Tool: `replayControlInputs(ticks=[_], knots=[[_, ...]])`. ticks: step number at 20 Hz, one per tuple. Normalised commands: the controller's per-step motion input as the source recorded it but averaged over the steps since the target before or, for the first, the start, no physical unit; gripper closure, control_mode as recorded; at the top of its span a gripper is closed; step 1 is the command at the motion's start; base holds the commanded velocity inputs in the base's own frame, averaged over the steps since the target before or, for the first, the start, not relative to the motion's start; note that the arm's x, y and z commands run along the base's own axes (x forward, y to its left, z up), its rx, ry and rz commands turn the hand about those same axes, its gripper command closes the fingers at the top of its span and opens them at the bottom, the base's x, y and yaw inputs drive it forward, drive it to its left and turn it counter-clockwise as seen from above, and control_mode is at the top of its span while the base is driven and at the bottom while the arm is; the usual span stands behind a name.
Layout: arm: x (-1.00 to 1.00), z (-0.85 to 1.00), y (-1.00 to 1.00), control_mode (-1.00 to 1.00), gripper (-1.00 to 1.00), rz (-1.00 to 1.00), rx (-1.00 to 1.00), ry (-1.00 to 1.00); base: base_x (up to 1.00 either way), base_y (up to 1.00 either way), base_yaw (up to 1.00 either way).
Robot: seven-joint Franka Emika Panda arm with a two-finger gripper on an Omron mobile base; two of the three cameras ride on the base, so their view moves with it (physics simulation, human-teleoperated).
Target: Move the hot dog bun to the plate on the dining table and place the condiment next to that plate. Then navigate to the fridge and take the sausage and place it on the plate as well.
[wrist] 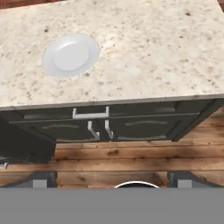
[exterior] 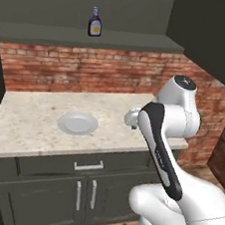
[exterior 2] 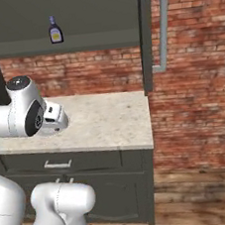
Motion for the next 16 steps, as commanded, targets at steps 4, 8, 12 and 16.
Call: replayControlInputs(ticks=[4, 8, 12, 16], knots=[[0.00, 0.00, 0.00, 1.00, -1.00, 0.00, 0.00, 0.00, 1.00, 0.00, 0.00], [0.00, 0.00, 0.00, 1.00, -1.00, 0.00, 0.00, 0.00, 0.99, 0.02, 0.00], [0.00, 0.00, 0.00, 1.00, -1.00, 0.00, 0.00, 0.00, 0.31, 0.01, 0.00], [-0.77, 0.55, 0.00, -1.00, -1.00, 0.00, 0.00, -0.32, 0.00, 0.00, 0.00]])
